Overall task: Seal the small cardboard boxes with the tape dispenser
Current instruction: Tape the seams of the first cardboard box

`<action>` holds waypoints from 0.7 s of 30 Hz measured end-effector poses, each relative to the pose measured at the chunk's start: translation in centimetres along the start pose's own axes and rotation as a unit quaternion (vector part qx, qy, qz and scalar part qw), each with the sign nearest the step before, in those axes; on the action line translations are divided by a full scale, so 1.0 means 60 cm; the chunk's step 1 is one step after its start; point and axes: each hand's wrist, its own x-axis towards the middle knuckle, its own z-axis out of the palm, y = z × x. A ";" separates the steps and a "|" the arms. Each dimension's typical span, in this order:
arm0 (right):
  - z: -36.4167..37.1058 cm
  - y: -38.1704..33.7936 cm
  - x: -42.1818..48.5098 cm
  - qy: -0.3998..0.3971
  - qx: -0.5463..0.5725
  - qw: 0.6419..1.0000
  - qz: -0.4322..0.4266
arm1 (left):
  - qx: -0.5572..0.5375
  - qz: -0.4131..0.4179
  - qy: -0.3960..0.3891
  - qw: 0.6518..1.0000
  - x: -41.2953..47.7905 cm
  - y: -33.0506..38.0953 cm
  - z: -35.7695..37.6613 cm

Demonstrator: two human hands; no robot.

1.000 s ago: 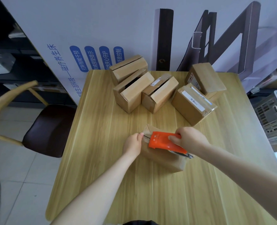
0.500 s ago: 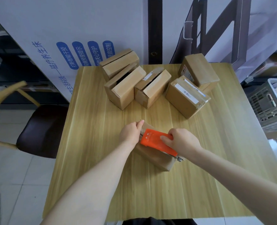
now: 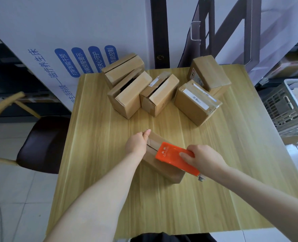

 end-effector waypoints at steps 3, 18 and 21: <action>-0.002 0.035 -0.016 -0.007 0.006 1.000 0.019 | 0.000 -0.004 0.001 1.000 0.000 0.000 0.000; -0.002 -0.021 0.044 0.027 -0.023 0.999 -0.021 | 0.033 -0.054 0.072 0.995 0.047 -0.050 -0.061; 0.002 -0.021 0.052 0.028 -0.014 0.999 -0.025 | 0.011 -0.021 0.128 0.992 0.043 -0.044 -0.063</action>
